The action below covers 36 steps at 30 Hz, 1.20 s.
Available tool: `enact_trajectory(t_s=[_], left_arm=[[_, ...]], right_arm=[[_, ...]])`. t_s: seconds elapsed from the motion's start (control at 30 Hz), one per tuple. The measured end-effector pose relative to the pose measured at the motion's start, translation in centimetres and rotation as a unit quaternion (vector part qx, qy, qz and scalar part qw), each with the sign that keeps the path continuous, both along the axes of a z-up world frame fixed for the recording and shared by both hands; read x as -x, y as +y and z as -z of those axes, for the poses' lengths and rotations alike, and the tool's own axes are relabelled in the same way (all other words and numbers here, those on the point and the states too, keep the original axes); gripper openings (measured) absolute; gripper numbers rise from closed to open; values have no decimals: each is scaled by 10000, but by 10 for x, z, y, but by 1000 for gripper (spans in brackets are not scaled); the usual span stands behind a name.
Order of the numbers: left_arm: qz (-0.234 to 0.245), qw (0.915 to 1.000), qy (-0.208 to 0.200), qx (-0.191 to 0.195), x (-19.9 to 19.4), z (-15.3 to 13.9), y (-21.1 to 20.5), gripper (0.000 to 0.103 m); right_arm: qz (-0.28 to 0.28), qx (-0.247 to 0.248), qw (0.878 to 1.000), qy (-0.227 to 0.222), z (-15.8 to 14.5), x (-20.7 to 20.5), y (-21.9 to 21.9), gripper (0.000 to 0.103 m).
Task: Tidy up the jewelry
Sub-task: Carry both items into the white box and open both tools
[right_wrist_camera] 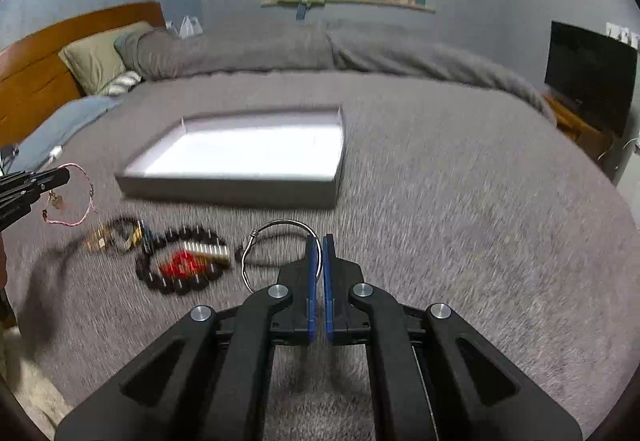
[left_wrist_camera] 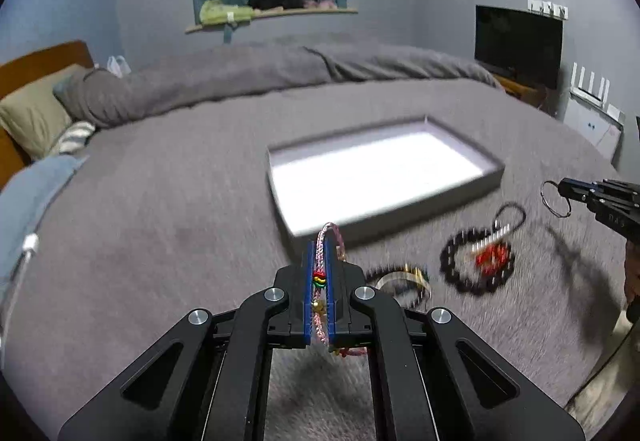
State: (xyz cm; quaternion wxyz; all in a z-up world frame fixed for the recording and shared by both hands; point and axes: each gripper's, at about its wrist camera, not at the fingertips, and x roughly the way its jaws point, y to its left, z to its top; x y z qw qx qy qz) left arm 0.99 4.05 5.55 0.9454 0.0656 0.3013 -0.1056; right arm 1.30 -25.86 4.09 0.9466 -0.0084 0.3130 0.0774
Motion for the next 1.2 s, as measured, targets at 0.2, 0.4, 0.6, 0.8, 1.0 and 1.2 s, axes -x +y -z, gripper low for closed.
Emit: enact_trajectory(t_s=[0.2,0.4,0.6,0.8,1.0,1.2], left_arm=[[-57,9997,-219,43,-30,-35,-2,6],[-9,9998,-155,78,-85,-40,-14,6],[-40,10000,-69,-15,-145,-14,-35,6],[-249,9988,418,32,-195,26,-31,6],[-160,9963,850,17,-212,54,-27,6],[-216,9952,948,-105,-218,63,-27,33]], right_arm=[[86,-79,9996,-255,-28,-34,-1,3],[158,-181,9993,-270,-36,-92,4,3],[165,-235,9995,-107,-19,-148,14,3],[112,-62,9998,178,11,-190,31,3],[-17,288,9978,599,37,-208,47,3],[-20,284,9972,686,41,-209,48,3]])
